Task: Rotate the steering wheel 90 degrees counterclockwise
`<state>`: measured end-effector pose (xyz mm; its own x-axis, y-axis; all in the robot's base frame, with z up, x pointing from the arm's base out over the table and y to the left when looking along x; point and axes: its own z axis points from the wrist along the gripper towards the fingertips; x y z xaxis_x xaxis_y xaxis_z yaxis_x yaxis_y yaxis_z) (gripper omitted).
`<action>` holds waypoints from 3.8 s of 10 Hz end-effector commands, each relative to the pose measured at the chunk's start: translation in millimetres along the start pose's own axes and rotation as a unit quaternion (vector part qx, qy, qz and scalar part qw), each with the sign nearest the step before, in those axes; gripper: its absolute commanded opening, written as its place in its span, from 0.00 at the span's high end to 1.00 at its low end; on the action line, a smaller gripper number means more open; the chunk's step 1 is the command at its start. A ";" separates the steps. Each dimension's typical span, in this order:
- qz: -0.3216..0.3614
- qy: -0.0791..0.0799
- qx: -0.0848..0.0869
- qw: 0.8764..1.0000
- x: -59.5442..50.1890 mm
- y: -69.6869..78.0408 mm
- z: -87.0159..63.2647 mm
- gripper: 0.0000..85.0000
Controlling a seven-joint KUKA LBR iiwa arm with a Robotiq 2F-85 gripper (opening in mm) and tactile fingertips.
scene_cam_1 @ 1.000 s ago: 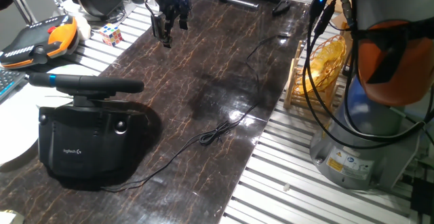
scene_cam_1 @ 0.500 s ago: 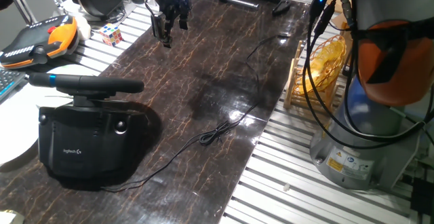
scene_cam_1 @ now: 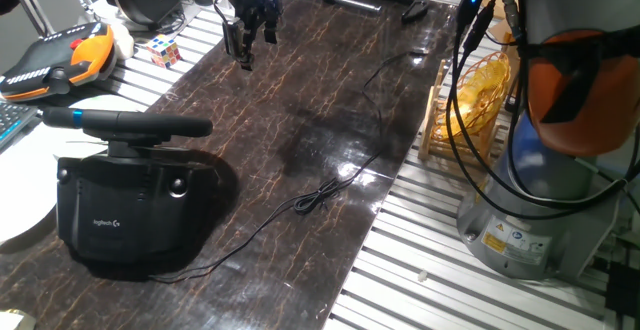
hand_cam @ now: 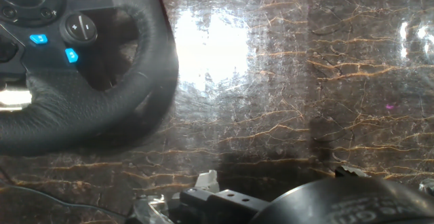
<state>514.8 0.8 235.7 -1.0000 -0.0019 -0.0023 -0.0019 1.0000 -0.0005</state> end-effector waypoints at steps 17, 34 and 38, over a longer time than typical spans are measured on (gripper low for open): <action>0.102 -0.001 0.003 0.995 -4.1 3.3 2.7 0.99; 0.349 0.016 -0.024 0.937 -9.9 12.4 13.9 0.99; 0.399 0.032 -0.028 0.916 -13.0 11.2 16.4 0.99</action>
<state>527.7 11.9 219.3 -0.6898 0.7197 0.0792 0.7232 0.6901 0.0282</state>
